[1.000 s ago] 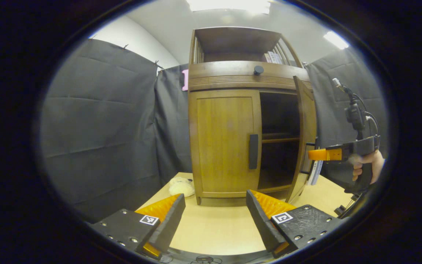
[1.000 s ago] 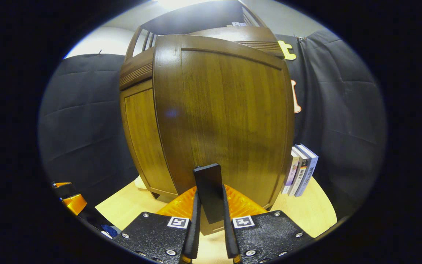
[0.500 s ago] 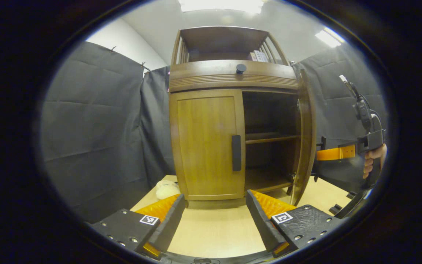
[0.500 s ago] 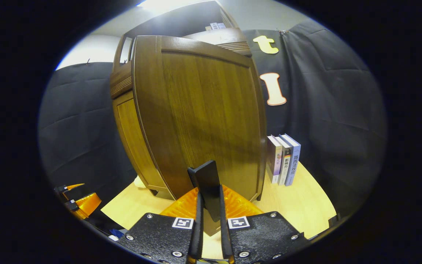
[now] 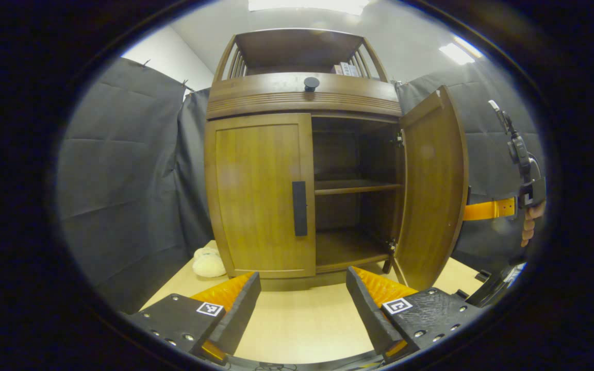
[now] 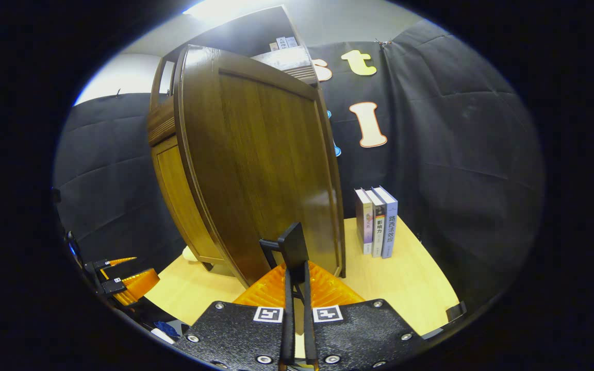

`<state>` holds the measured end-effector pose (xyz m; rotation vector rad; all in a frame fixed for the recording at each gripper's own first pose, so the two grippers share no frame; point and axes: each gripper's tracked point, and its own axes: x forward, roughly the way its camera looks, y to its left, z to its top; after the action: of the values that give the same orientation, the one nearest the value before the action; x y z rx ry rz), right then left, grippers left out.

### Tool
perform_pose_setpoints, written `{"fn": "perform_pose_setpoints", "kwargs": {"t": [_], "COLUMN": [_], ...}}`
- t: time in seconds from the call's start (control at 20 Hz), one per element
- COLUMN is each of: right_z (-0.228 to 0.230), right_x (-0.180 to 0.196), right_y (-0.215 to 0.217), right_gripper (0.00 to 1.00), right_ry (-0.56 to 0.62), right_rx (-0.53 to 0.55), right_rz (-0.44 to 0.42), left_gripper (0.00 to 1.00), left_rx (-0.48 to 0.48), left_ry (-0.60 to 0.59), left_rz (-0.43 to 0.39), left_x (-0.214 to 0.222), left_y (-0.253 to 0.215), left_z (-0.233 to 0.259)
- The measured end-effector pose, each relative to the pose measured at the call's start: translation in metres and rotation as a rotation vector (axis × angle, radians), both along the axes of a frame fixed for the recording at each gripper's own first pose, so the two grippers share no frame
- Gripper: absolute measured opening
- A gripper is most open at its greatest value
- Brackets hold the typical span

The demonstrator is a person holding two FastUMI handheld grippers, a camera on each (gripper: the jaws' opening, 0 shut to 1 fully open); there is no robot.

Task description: Open the right door of the double-door shoe cabinet with the right hand, and open the left door with the left hand.

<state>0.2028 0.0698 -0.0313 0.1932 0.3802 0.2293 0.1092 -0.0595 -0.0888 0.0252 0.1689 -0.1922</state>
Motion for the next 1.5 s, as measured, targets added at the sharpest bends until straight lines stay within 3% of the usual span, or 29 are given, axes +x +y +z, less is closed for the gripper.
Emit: {"fn": "perform_pose_setpoints", "kwargs": {"t": [0.25,0.3,0.4,0.55,0.65,0.7,0.8,1.1,1.15,1.4,1.5], "right_z": [0.000,-0.002,-0.001,-0.001,-0.002,-0.001,0.001,-0.001,0.000,0.006,0.007], "right_x": [0.001,0.002,0.004,0.010,0.013,0.011,0.011,0.009,0.009,-0.001,-0.010], "right_y": [-0.049,-0.057,-0.071,-0.091,-0.099,-0.099,-0.098,-0.101,-0.101,-0.107,-0.120], "right_gripper": [0.06,0.05,0.06,0.06,0.06,0.06,0.06,0.06,0.06,0.09,0.21], "right_ry": [0.005,0.019,0.031,0.039,0.042,0.045,0.029,0.010,0.008,0.000,0.006], "right_rx": [0.010,0.025,0.026,0.023,0.056,0.083,0.105,0.084,0.075,0.053,0.028], "right_rz": [-0.001,0.010,0.040,0.083,0.115,0.143,0.177,0.244,0.249,0.192,0.113], "left_gripper": [0.95,1.00,1.00,0.96,1.00,0.95,1.00,0.95,1.00,1.00,1.00], "left_rx": [-0.031,-0.040,-0.086,-0.186,-0.224,-0.231,-0.215,-0.128,-0.118,-0.023,-0.012], "left_ry": [0.005,0.010,0.032,0.089,0.109,0.113,0.116,0.037,0.019,-0.059,-0.051], "left_rz": [-0.004,0.005,0.027,0.087,0.139,0.165,0.219,0.366,0.369,0.326,0.289], "left_x": [0.016,0.020,0.032,0.048,0.057,0.059,0.061,0.066,0.068,0.127,0.152], "left_y": [-0.046,-0.051,-0.067,-0.090,-0.096,-0.095,-0.090,-0.072,-0.070,-0.042,-0.038], "left_z": [0.009,0.009,0.011,0.007,0.005,0.004,0.003,0.031,0.038,0.062,0.060]}}
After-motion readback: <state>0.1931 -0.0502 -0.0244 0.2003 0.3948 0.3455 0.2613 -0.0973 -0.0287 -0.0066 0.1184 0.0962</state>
